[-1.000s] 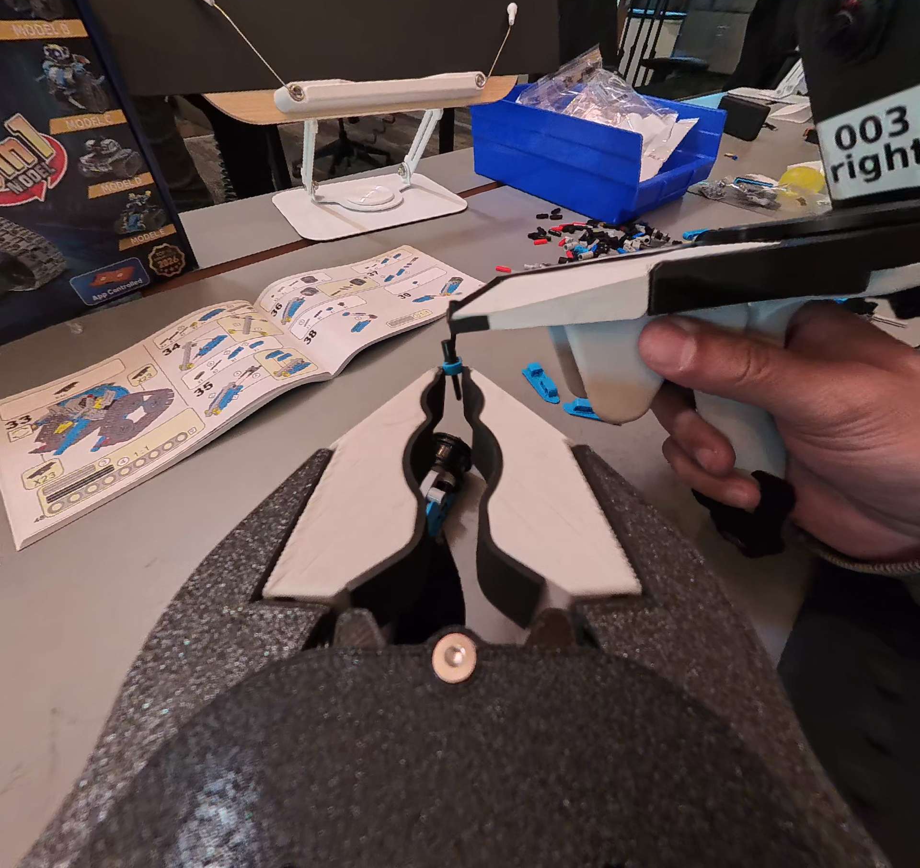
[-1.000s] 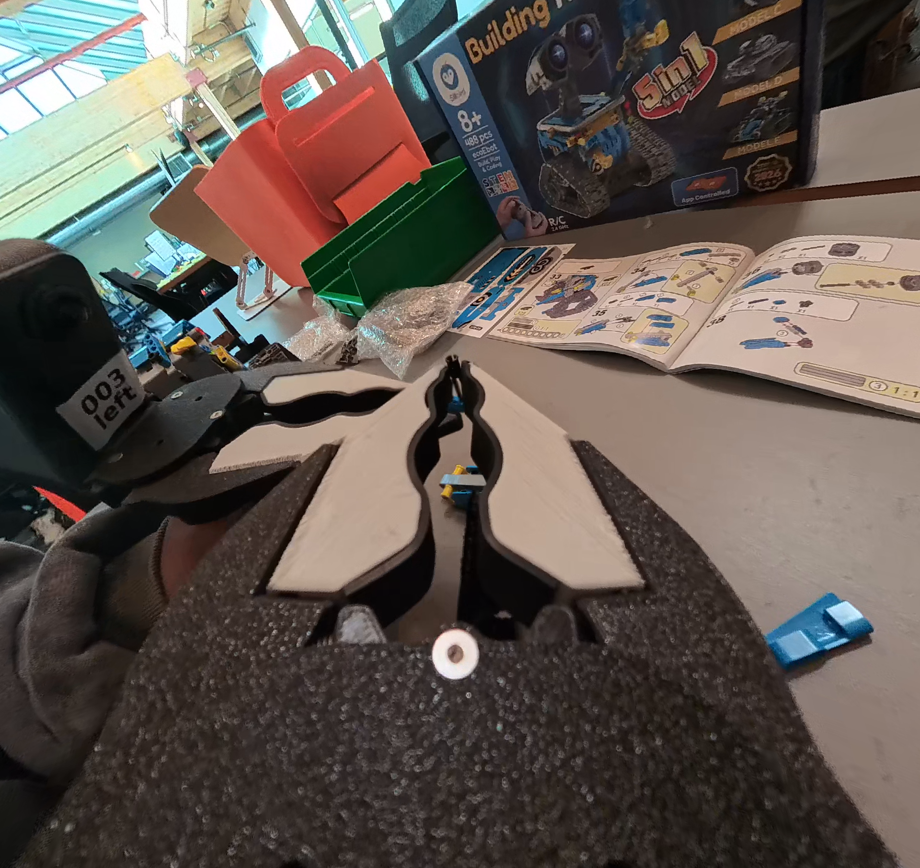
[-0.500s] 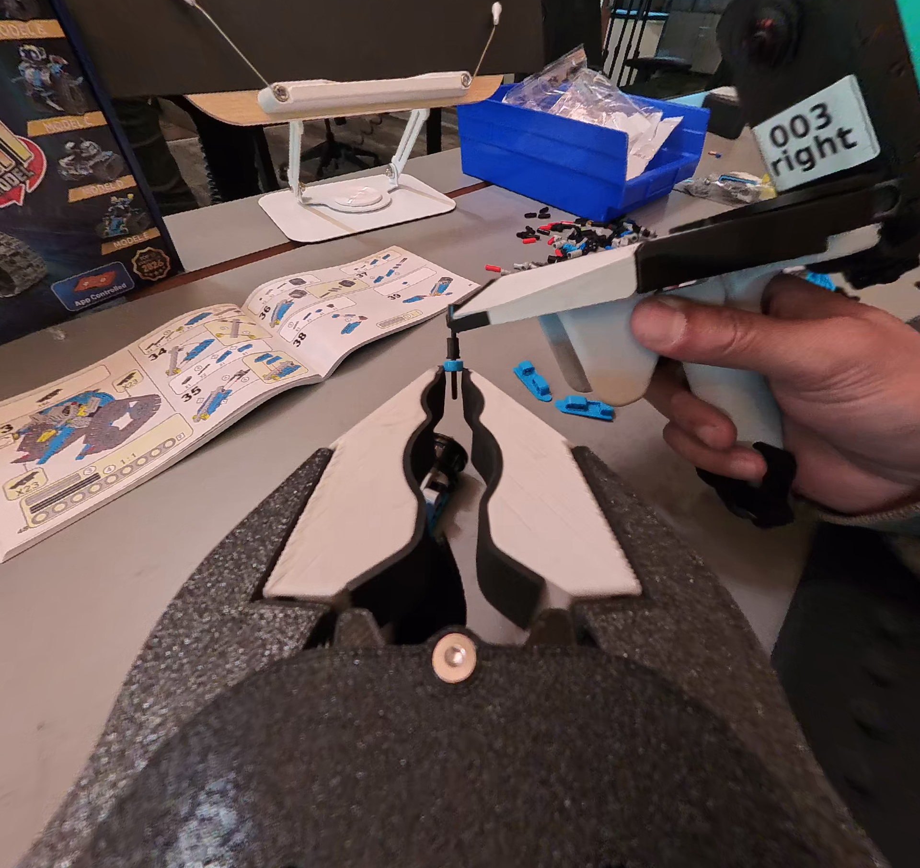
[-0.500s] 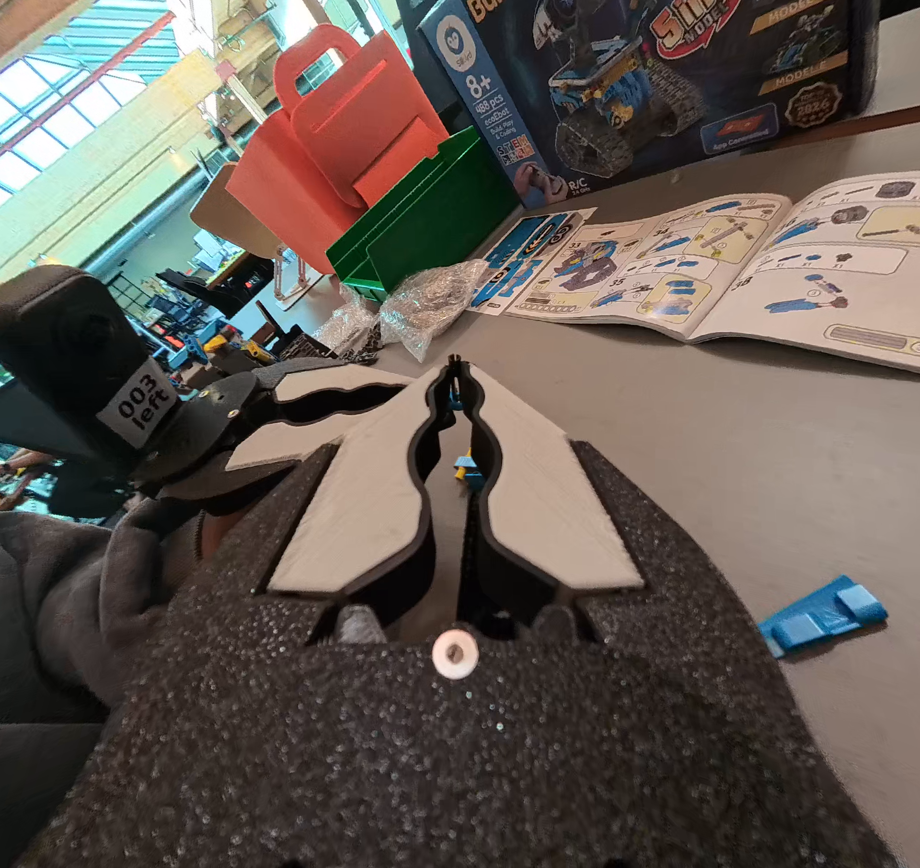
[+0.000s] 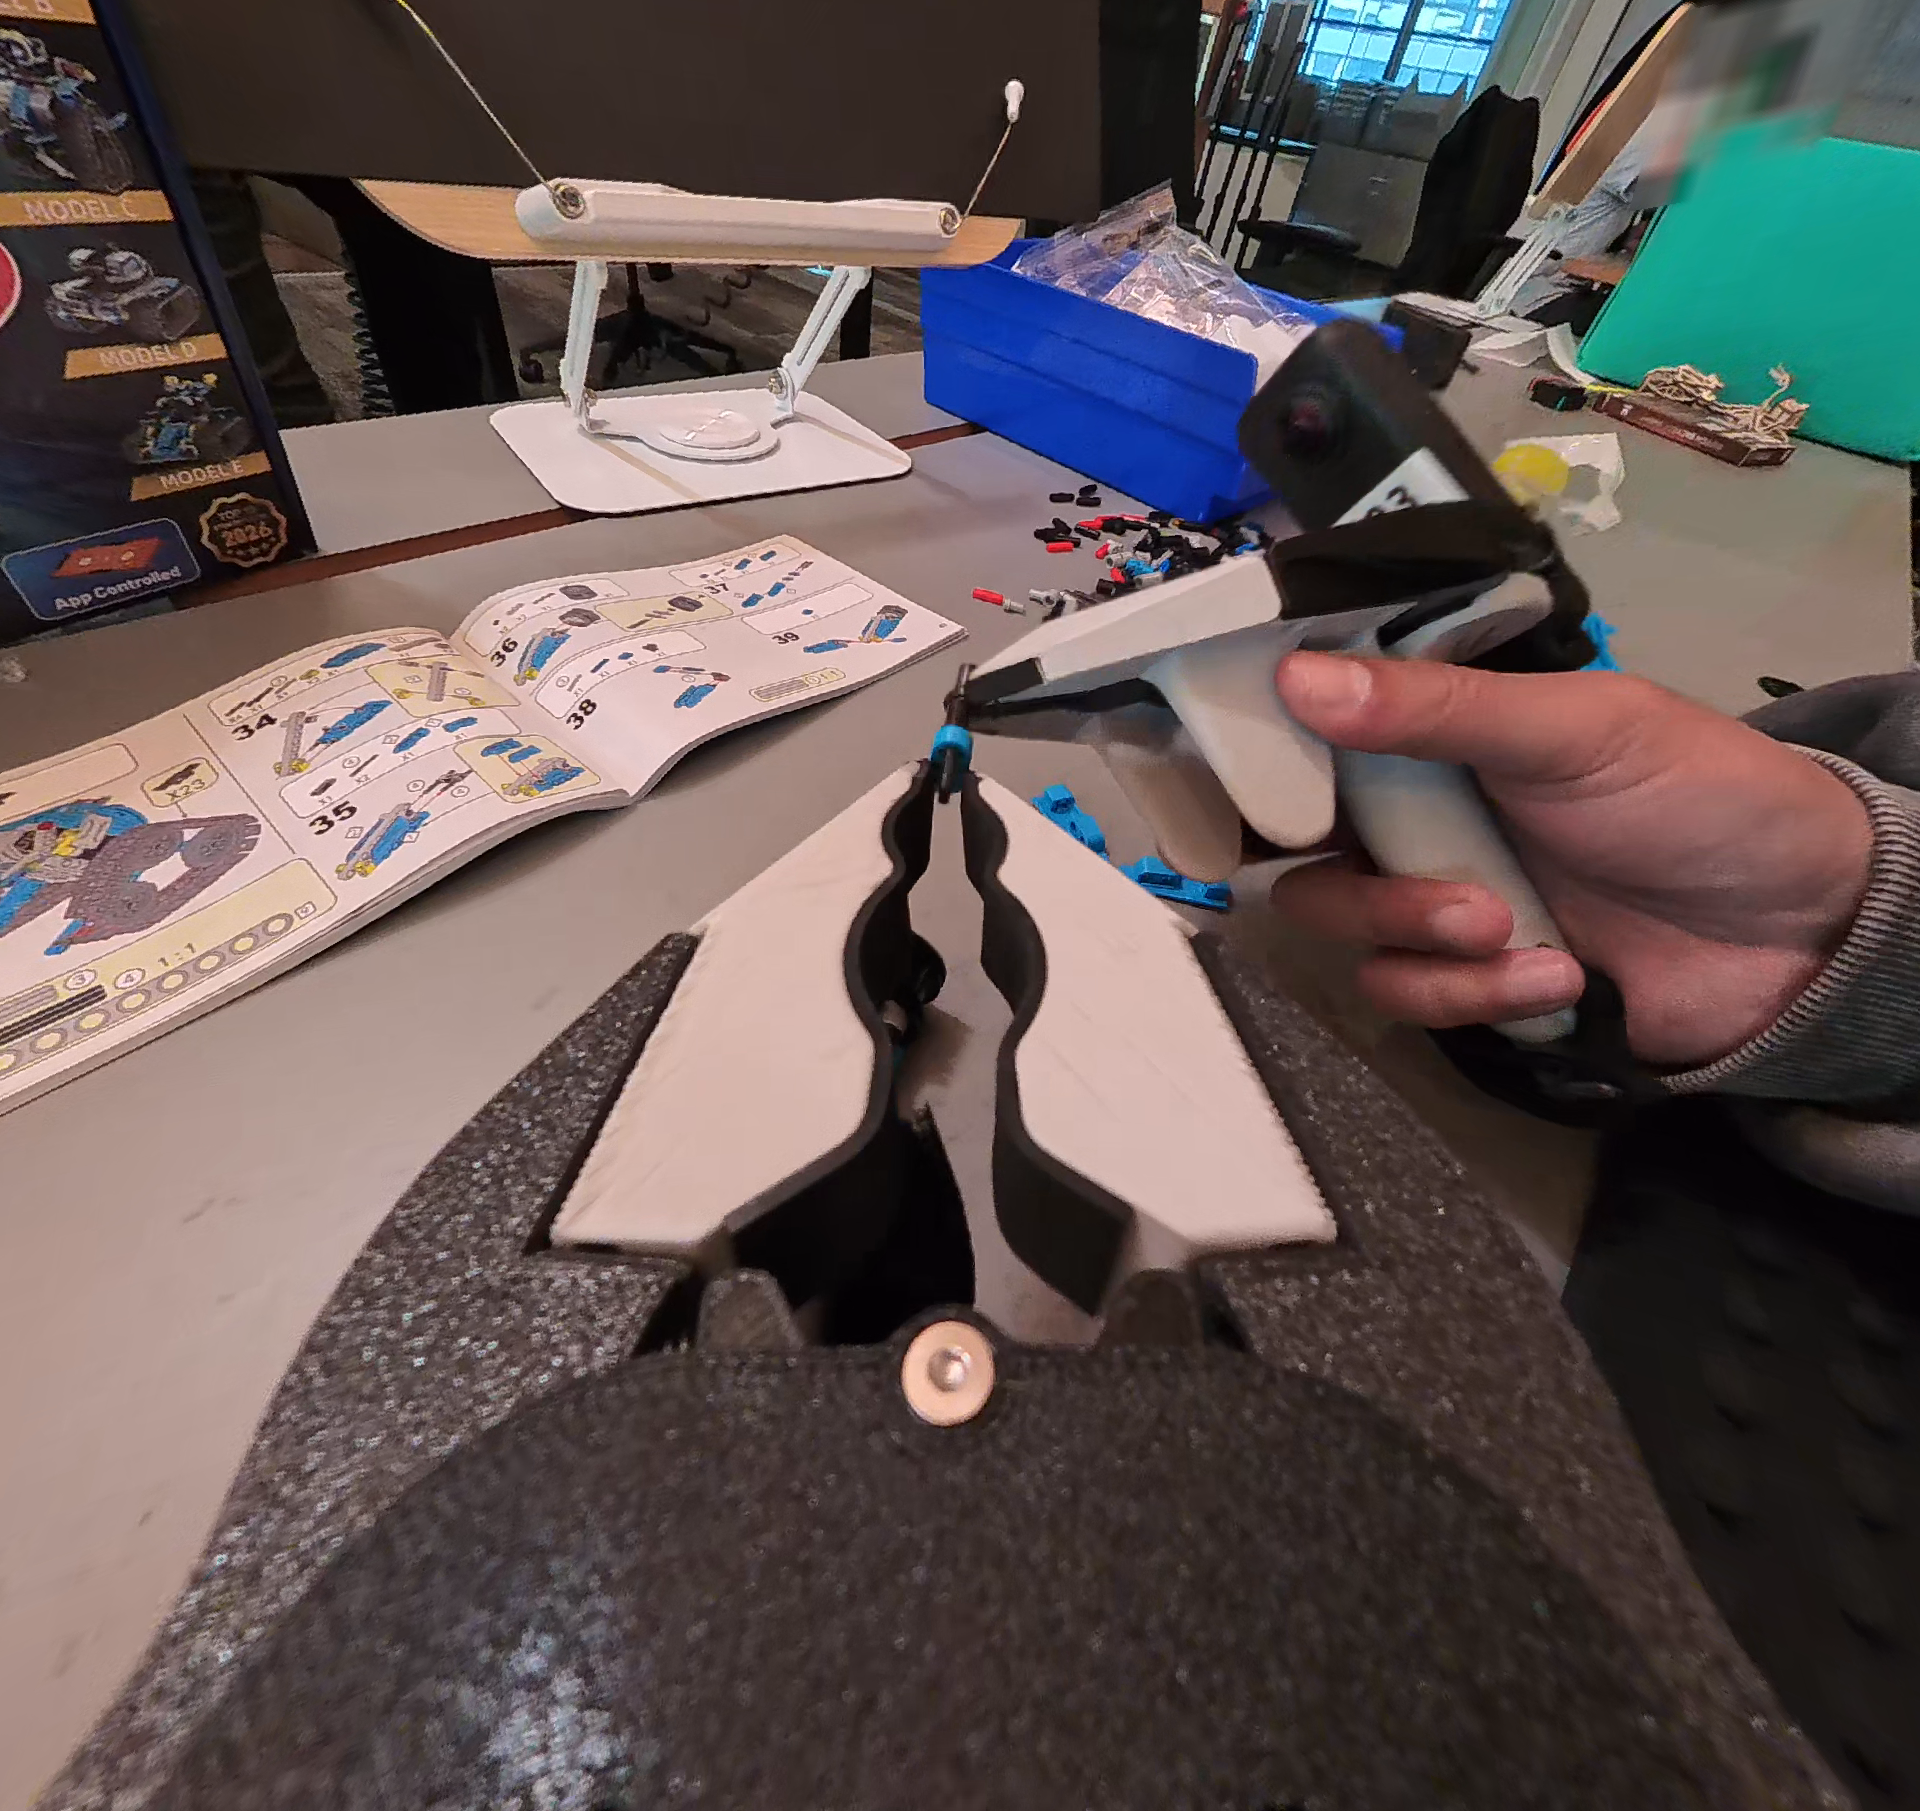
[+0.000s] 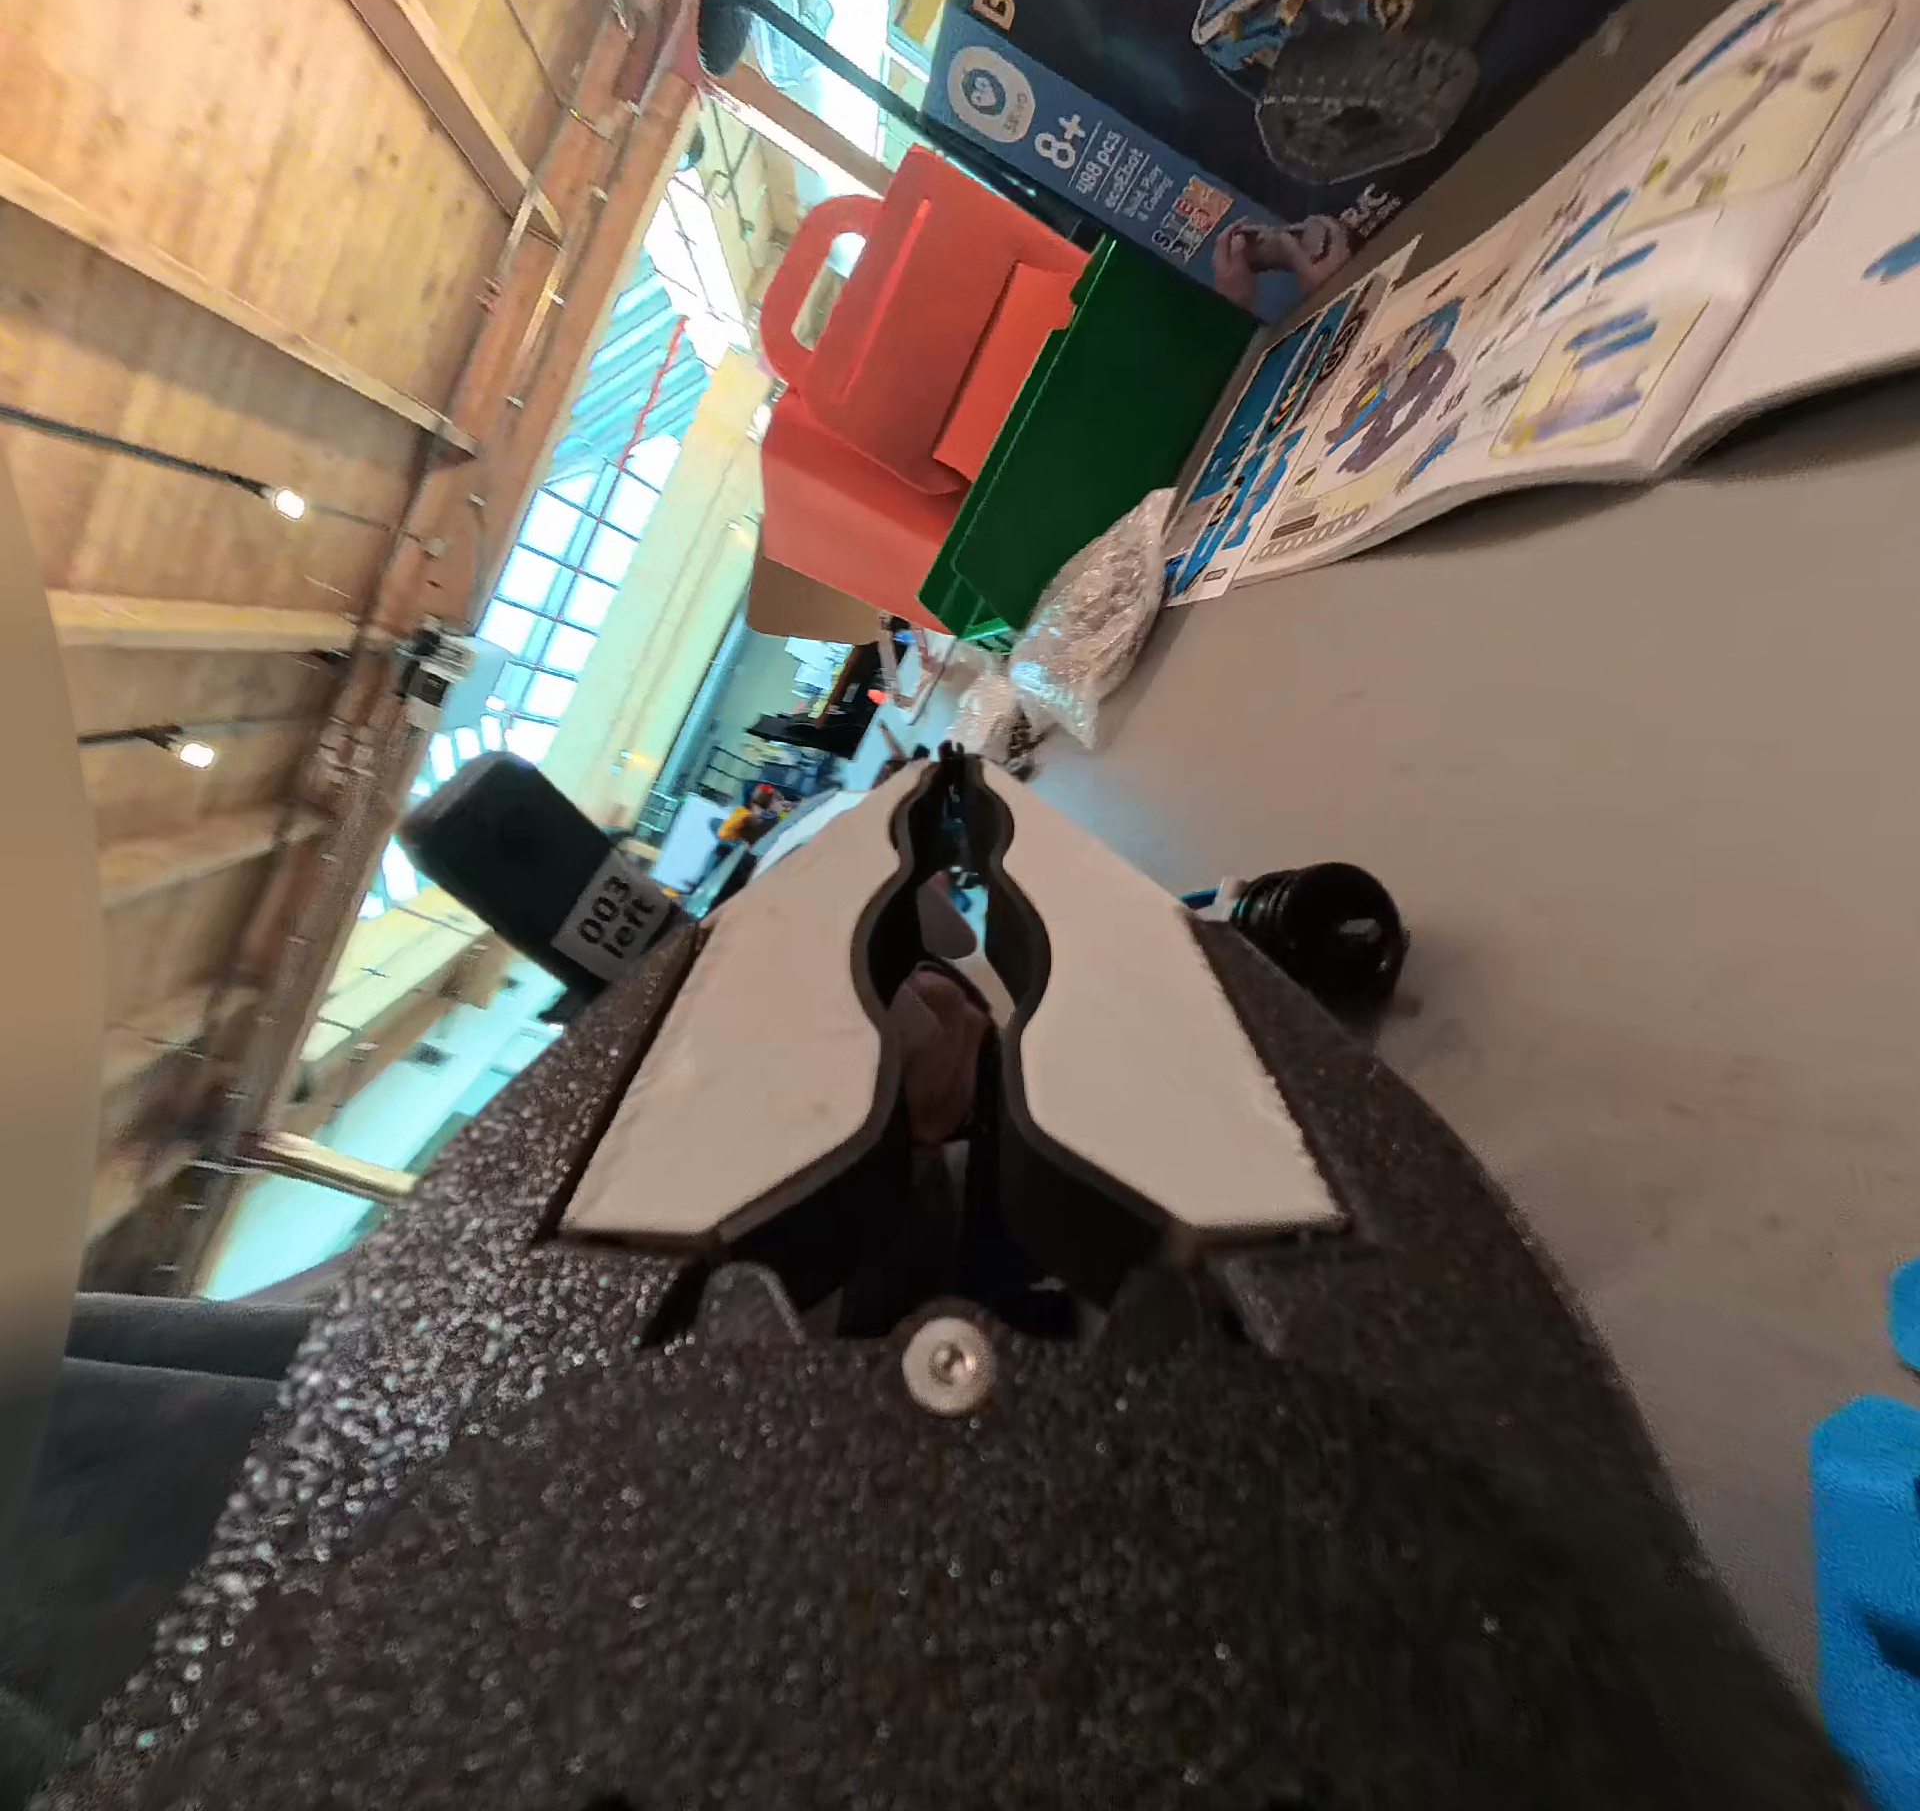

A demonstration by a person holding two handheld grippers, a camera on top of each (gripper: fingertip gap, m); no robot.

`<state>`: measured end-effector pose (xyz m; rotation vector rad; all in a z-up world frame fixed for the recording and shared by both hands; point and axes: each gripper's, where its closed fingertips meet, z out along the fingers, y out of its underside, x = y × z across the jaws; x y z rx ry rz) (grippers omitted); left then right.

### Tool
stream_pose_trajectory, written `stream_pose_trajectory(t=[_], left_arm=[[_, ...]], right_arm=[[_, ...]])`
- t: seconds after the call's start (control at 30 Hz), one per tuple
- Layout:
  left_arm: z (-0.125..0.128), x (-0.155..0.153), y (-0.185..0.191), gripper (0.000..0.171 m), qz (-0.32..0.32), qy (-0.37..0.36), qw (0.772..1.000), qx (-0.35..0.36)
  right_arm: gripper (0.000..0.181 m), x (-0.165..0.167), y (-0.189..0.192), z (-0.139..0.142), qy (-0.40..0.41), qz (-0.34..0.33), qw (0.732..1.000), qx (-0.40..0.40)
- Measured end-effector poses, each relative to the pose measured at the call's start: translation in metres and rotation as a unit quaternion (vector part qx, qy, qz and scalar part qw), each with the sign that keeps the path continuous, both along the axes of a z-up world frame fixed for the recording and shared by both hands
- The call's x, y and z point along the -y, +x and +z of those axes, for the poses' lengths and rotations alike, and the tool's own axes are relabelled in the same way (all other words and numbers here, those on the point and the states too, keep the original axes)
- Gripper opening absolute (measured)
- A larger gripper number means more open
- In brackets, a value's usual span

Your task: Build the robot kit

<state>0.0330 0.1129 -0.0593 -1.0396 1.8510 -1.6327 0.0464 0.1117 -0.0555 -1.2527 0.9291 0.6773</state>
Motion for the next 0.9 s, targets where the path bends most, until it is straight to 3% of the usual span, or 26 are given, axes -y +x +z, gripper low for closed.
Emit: stream_pose_trajectory(t=[0.13, 0.3, 0.47, 0.73, 0.9], left_arm=[[0.003, 0.000, -0.001, 0.003, -0.010, -0.021, 1.000, -0.002], [0.006, 0.001, -0.002, 0.000, -0.021, -0.036, 0.999, -0.001], [0.004, 0.006, -0.004, 0.000, -0.026, 0.007, 0.999, 0.032], [0.007, 0.008, -0.006, 0.001, -0.009, 0.069, 0.994, 0.082], [0.002, 0.012, -0.008, 0.000, -0.025, 0.075, 0.995, 0.068]], right_arm=[[0.004, 0.002, 0.000, -0.001, 0.056, 0.016, 0.997, -0.059], [0.004, 0.002, 0.000, 0.002, 0.065, 0.025, 0.996, -0.058], [0.003, 0.005, -0.001, 0.004, 0.103, 0.053, 0.988, -0.104], [0.003, 0.009, -0.008, 0.013, 0.114, 0.099, 0.984, -0.093], [0.001, 0.008, -0.013, 0.014, 0.111, 0.121, 0.982, -0.089]])
